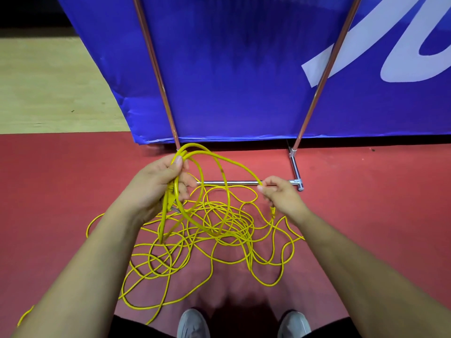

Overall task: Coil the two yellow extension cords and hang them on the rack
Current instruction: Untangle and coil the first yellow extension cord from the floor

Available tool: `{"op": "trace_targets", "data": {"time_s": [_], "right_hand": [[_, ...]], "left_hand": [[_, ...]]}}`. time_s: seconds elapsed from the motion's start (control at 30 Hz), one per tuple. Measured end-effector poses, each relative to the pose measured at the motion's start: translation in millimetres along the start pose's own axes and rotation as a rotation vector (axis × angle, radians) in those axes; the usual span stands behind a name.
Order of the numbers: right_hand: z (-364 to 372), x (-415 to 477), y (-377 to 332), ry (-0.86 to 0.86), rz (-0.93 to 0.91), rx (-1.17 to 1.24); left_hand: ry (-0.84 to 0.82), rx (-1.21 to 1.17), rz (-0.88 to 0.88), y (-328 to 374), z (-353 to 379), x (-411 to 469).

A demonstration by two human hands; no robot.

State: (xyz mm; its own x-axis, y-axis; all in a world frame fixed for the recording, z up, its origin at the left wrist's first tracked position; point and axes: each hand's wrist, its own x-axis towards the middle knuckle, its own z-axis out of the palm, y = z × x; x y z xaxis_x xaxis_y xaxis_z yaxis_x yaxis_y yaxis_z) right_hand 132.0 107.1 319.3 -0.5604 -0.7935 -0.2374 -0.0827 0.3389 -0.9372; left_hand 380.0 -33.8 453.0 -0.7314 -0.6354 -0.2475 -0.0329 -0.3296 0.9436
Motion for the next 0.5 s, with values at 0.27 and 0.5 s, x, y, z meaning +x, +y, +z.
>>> {"op": "trace_targets", "data": {"time_s": [0.27, 0.5], "right_hand": [[18, -58, -117, -0.961, -0.094, -0.45], [5, -31, -105, -0.414, -0.265, -0.069]], "left_hand": [[-0.119, 0.376, -0.118, -18, 20, 3], [-0.214, 0.043, -0.097, -8, 21, -4]]}}
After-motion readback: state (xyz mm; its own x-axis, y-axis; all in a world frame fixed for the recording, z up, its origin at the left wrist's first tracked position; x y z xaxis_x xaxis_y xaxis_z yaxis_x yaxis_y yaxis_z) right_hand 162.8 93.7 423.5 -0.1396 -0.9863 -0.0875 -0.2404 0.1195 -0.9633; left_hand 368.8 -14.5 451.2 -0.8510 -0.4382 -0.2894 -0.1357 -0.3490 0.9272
